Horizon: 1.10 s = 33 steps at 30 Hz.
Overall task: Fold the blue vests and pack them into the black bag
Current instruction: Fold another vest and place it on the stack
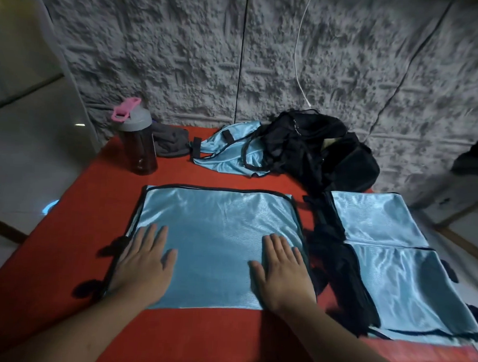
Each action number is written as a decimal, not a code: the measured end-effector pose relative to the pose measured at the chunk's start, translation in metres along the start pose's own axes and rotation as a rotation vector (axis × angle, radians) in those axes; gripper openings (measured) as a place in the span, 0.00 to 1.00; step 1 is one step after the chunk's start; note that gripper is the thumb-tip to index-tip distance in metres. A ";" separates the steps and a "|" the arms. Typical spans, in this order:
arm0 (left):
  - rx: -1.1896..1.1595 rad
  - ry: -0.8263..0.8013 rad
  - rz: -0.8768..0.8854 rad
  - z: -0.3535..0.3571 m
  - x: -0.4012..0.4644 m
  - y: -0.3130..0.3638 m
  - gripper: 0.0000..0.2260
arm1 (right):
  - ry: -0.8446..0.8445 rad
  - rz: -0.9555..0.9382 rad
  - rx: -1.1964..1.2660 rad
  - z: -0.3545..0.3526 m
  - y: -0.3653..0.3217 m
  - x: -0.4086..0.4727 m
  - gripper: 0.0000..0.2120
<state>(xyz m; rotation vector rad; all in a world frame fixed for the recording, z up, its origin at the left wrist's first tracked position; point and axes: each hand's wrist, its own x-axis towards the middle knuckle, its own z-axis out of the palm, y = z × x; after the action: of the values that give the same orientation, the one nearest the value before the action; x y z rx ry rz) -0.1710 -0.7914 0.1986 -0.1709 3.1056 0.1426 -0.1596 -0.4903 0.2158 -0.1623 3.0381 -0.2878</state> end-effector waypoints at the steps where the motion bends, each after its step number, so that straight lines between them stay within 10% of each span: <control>1: 0.003 0.007 -0.001 0.000 0.000 -0.003 0.38 | -0.001 0.010 0.005 -0.001 0.002 -0.001 0.37; 33: -0.040 0.061 -0.033 -0.004 0.001 -0.034 0.33 | -0.018 -0.013 0.008 0.008 -0.022 0.008 0.37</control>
<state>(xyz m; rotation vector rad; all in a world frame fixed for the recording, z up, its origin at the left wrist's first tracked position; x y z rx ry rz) -0.1678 -0.8256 0.1993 -0.2317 3.1604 0.2019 -0.1646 -0.5145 0.2121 -0.1827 3.0190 -0.2979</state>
